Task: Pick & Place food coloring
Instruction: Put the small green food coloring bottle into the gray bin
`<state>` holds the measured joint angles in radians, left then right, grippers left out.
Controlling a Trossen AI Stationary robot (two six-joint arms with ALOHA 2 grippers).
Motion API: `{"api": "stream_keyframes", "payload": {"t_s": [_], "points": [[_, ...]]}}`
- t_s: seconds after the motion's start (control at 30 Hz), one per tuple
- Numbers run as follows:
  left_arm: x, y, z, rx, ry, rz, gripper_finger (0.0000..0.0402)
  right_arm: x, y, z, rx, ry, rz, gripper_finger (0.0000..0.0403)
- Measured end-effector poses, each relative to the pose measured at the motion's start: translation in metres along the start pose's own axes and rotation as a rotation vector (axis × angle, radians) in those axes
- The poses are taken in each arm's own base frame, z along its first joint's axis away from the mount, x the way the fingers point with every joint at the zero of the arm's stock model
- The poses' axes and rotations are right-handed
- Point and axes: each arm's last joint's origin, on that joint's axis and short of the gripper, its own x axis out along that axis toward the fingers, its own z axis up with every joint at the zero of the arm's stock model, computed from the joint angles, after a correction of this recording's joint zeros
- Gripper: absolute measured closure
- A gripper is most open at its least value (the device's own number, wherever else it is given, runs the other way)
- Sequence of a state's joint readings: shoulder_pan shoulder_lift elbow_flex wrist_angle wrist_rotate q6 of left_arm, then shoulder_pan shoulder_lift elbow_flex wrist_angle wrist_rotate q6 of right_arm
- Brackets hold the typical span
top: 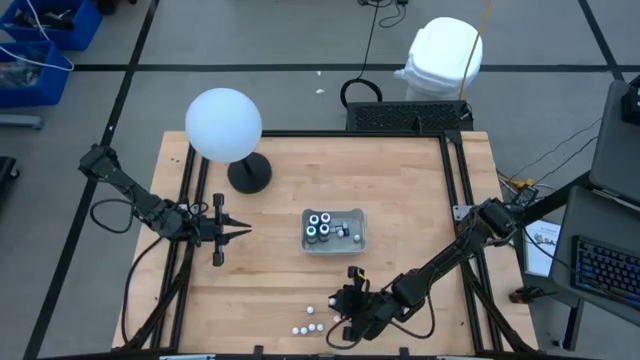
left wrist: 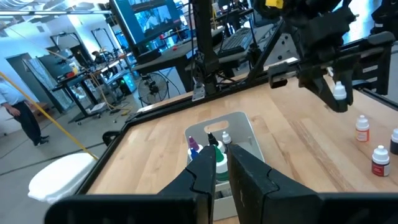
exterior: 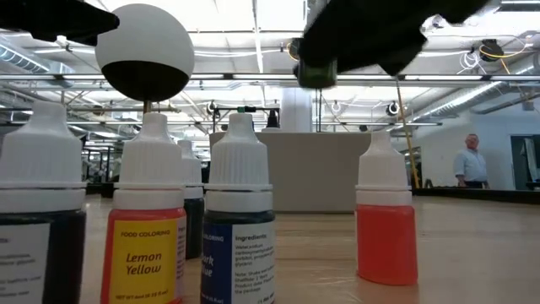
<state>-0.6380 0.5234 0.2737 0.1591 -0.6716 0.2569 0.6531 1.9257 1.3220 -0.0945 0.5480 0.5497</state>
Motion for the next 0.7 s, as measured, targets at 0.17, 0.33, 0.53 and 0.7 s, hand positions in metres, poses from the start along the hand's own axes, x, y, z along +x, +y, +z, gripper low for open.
{"api": "stream_keyframes", "payload": {"t_s": [0.17, 0.33, 0.53, 0.7], "points": [[0.0, 0.0, 0.0, 0.001, 0.0, 0.0, 0.0353, -0.012, -0.01, 0.021, -0.032, -0.05, -0.002, 0.0339], [0.0, 0.0, 0.0, 0.003, -0.001, 0.001, 0.0353, -0.027, -0.027, 0.044, -0.057, -0.129, -0.08, 0.0338], [0.0, 0.0, 0.0, 0.051, -0.001, 0.001, 0.0353, -0.047, -0.053, 0.073, -0.069, -0.208, -0.184, 0.034], [0.0, 0.0, 0.0, 0.054, 0.0, 0.001, 0.0353, -0.059, -0.078, 0.087, -0.061, -0.196, -0.232, 0.0337]]}}
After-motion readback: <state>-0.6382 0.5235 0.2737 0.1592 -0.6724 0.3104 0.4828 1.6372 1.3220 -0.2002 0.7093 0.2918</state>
